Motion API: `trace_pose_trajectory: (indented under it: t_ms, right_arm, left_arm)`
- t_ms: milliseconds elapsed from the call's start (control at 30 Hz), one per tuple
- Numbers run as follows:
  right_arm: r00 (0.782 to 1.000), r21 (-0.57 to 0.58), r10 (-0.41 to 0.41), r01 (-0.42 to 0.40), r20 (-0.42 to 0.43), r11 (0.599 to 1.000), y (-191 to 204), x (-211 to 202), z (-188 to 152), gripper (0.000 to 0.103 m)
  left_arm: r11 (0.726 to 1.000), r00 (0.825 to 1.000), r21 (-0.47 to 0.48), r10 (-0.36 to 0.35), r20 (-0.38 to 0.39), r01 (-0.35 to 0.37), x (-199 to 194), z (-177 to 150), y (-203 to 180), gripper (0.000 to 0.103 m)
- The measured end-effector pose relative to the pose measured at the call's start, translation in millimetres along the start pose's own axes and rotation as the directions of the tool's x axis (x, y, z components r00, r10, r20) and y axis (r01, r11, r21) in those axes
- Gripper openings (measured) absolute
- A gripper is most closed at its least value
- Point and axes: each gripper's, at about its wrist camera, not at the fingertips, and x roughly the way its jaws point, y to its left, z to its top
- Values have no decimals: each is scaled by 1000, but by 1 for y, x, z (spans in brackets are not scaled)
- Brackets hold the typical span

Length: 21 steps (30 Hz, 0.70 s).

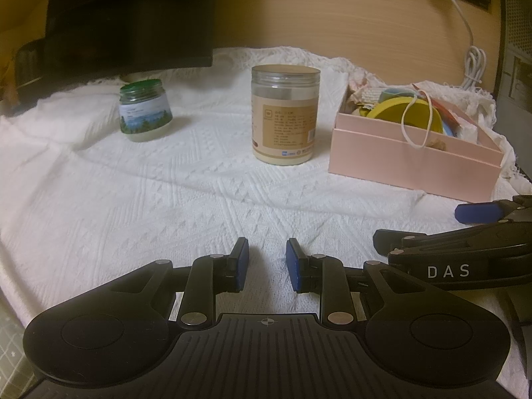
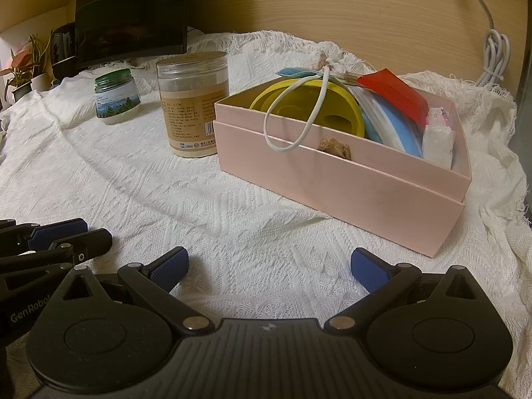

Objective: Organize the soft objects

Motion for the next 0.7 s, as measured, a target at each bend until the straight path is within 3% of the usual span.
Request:
trace_pose_trajectory:
  t_ms: [700]
  right_arm:
    - [1000,0,-1,1,0,1000,0,0,0,103]
  left_arm:
    - [1000,1000,3,-23,8,23,-1,-2,4,28]
